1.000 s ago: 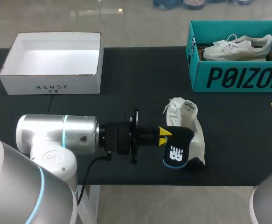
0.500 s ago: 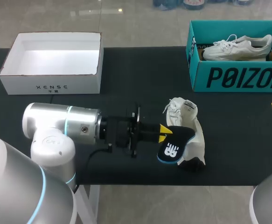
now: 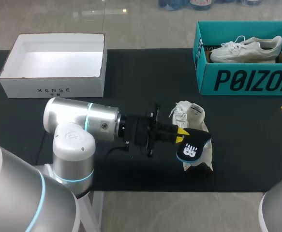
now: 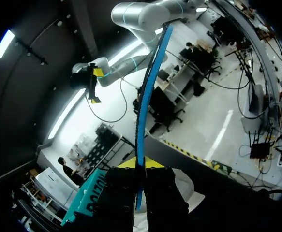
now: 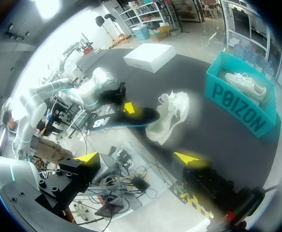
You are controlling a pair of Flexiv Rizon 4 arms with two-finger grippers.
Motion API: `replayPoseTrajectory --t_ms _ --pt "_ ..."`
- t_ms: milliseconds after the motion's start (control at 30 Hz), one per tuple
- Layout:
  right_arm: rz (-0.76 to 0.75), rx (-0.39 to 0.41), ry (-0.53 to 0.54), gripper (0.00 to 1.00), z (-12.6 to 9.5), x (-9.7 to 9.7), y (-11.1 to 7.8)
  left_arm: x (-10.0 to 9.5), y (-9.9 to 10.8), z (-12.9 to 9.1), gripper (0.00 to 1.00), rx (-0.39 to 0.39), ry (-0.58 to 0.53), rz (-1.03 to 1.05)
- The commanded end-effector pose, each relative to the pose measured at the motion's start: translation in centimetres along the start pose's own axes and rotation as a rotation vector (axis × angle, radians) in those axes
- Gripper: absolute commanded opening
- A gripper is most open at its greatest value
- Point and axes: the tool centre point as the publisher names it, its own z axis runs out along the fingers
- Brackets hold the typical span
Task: Take the shoe out of the shoebox, open the shoe tongue, remove and reinsert the insole, then place the shoe into the shoebox
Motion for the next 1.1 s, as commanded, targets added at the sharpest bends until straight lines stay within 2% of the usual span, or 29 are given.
replayPoseTrajectory --t_ms 33,400,767,1100 --pt "0.001 0.006 0.003 1.0 0.0 -0.2 0.2 0.5 0.3 0.7 0.0 -0.009 -0.002 -0.003" --pt "0.001 0.006 0.003 1.0 0.0 -0.2 0.2 1.7 1.4 1.3 0.0 -0.049 0.033 -0.007" --pt "0.001 0.006 0.003 1.0 0.0 -0.2 0.2 1.1 3.3 1.3 0.0 -0.078 0.02 -0.004" --pt "0.001 0.006 0.003 1.0 0.0 -0.2 0.2 0.1 5.1 2.8 0.0 -0.086 0.03 0.008"
